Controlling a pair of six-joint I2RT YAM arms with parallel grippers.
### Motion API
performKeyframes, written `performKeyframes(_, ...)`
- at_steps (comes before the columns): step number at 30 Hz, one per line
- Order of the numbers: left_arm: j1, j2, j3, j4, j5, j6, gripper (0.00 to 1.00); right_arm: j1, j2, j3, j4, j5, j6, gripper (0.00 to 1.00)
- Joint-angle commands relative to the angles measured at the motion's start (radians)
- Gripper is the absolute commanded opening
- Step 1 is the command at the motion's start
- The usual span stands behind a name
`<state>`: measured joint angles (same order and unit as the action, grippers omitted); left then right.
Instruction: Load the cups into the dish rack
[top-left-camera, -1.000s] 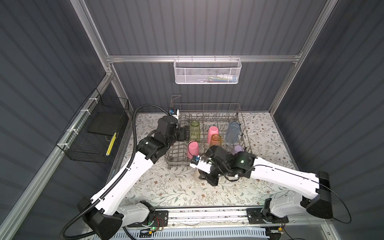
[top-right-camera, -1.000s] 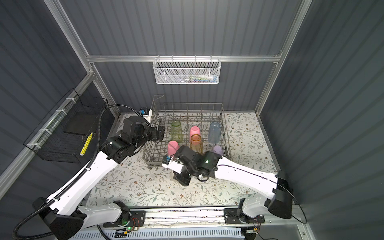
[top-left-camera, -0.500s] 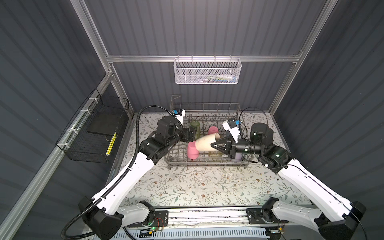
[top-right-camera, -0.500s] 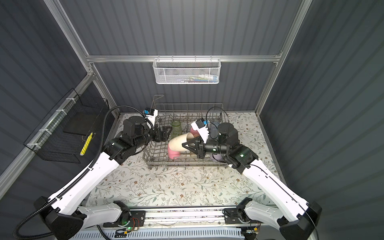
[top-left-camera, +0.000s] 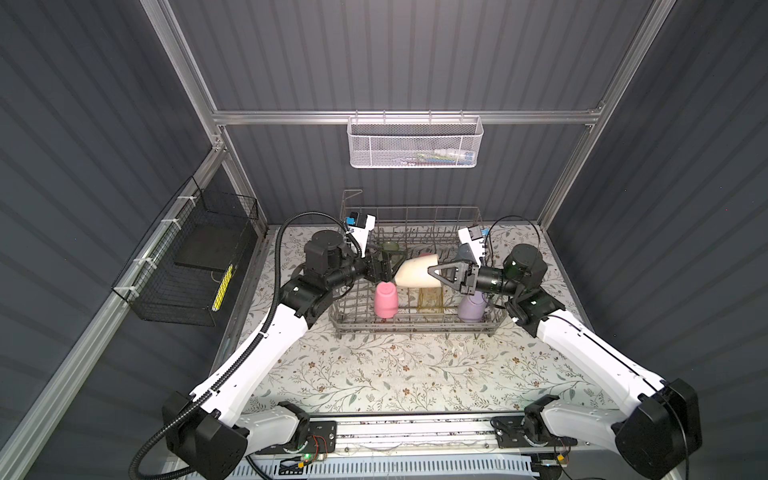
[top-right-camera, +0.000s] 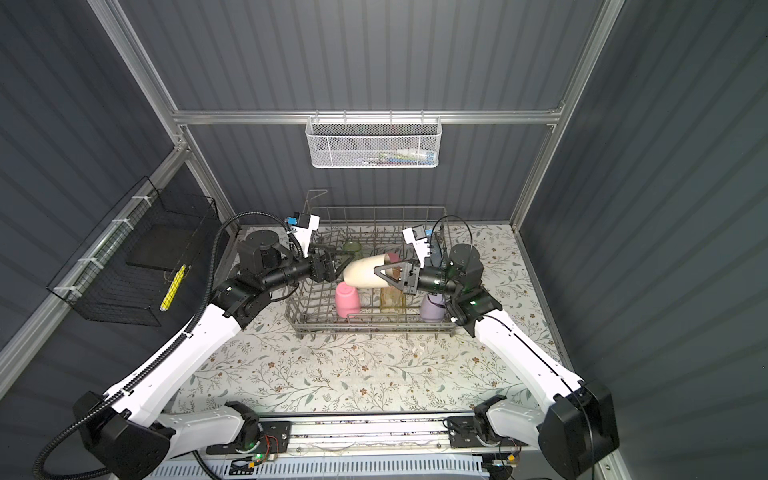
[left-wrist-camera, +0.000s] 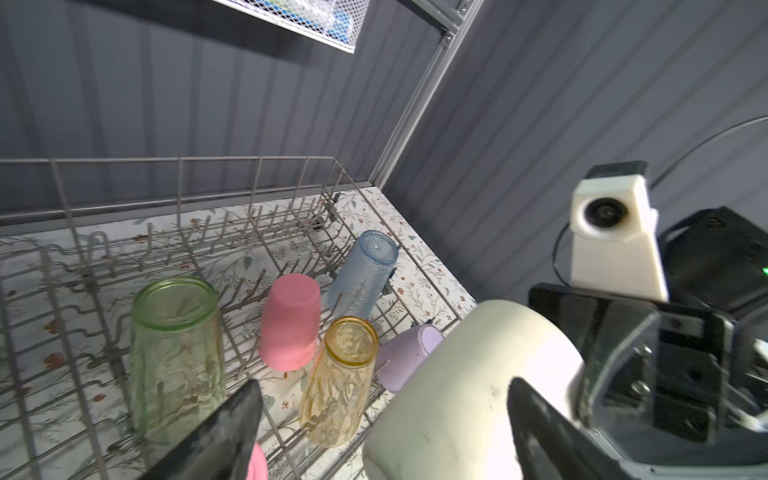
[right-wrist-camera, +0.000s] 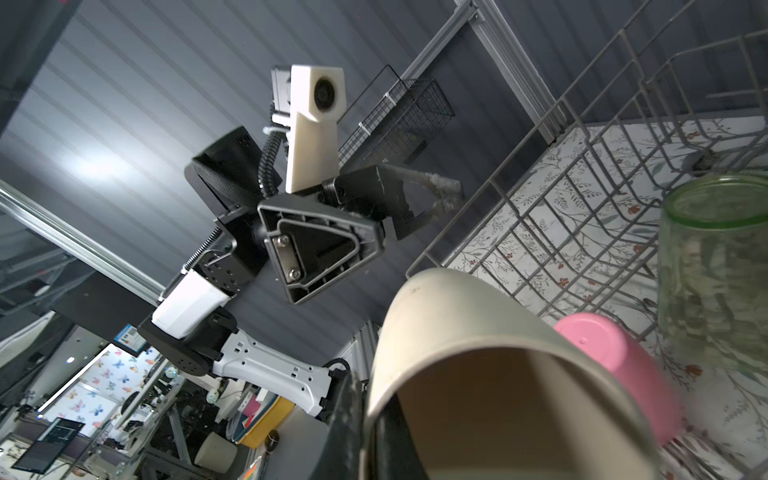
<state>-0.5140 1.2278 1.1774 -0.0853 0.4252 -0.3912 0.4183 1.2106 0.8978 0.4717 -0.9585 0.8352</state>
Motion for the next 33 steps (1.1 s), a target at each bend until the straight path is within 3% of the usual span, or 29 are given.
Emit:
performKeyframes(1,0.041,-0.017,-0.035,0.169,0.221,-0.093,0.92,-0.025,0.026,-0.034,0.317,-0.080,0.202,0.00)
performKeyframes(10,0.072,0.058,-0.064,0.305,0.452,-0.170,0.92,-0.048,0.113,-0.053,0.571,-0.130,0.387,0.00)
performKeyframes(19,0.071,0.079,-0.072,0.289,0.523,-0.145,0.92,-0.067,0.245,-0.025,0.876,-0.143,0.619,0.00)
performKeyframes(28,0.070,0.076,-0.077,0.282,0.541,-0.138,0.80,-0.067,0.291,-0.010,0.955,-0.135,0.680,0.00)
performKeyframes(33,0.066,0.084,-0.079,0.285,0.548,-0.140,0.84,-0.067,0.288,-0.010,0.953,-0.131,0.681,0.00)
